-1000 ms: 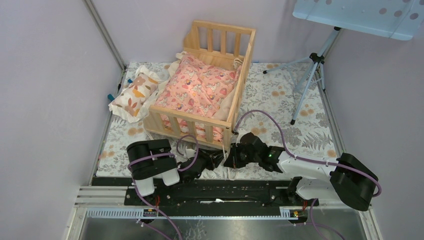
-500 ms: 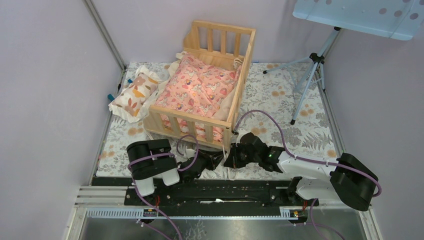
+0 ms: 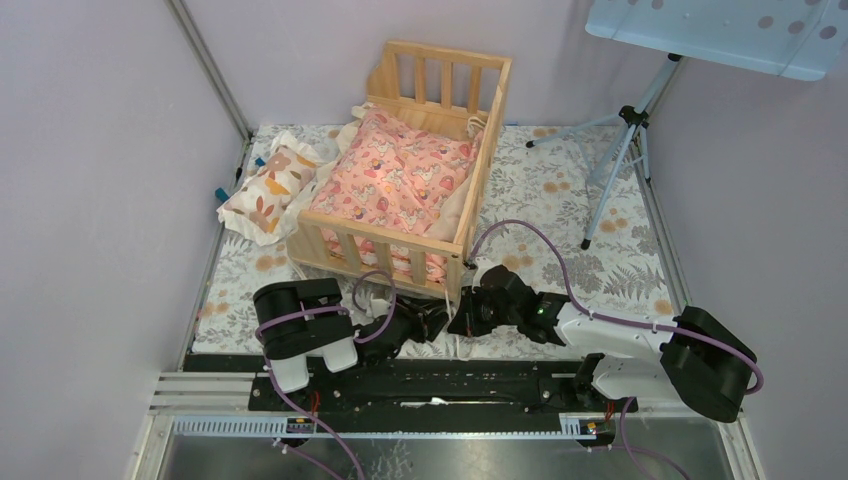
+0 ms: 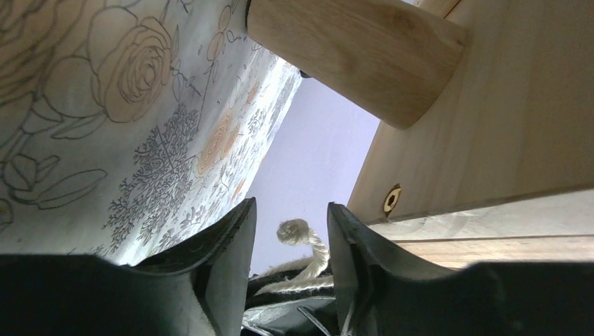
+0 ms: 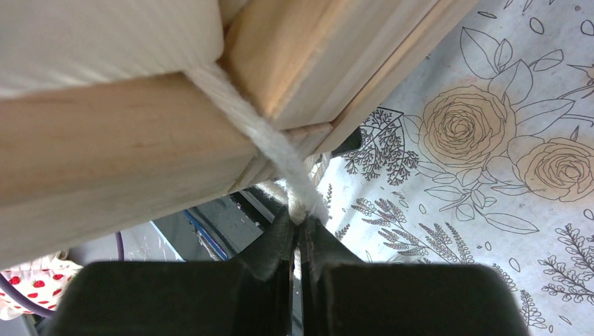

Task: Set up the pet bed
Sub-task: Tie the ropes to the bed frame.

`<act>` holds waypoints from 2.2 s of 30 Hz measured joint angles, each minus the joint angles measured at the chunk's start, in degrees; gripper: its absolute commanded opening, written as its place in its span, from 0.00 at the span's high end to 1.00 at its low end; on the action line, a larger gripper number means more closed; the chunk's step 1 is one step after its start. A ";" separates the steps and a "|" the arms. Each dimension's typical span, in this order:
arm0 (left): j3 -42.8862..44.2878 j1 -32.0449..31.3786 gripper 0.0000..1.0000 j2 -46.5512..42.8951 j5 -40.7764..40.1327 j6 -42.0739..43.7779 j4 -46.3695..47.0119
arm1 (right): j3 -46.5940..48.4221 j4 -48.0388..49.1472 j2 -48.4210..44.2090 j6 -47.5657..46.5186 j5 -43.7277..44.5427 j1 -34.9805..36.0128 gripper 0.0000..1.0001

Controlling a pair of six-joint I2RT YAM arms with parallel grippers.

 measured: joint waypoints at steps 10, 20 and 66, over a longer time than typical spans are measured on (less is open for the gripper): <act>-0.02 0.00 0.64 -0.81 0.81 0.02 -0.02 | 0.00 0.02 0.02 0.00 0.00 0.00 1.00; 0.04 -0.02 0.62 -1.62 2.45 0.24 -0.22 | -0.33 0.61 0.02 0.00 0.00 -0.02 1.00; -1.90 0.42 1.00 -0.72 3.76 0.02 -0.09 | -5.64 -0.22 -7.50 -0.33 3.65 0.02 0.77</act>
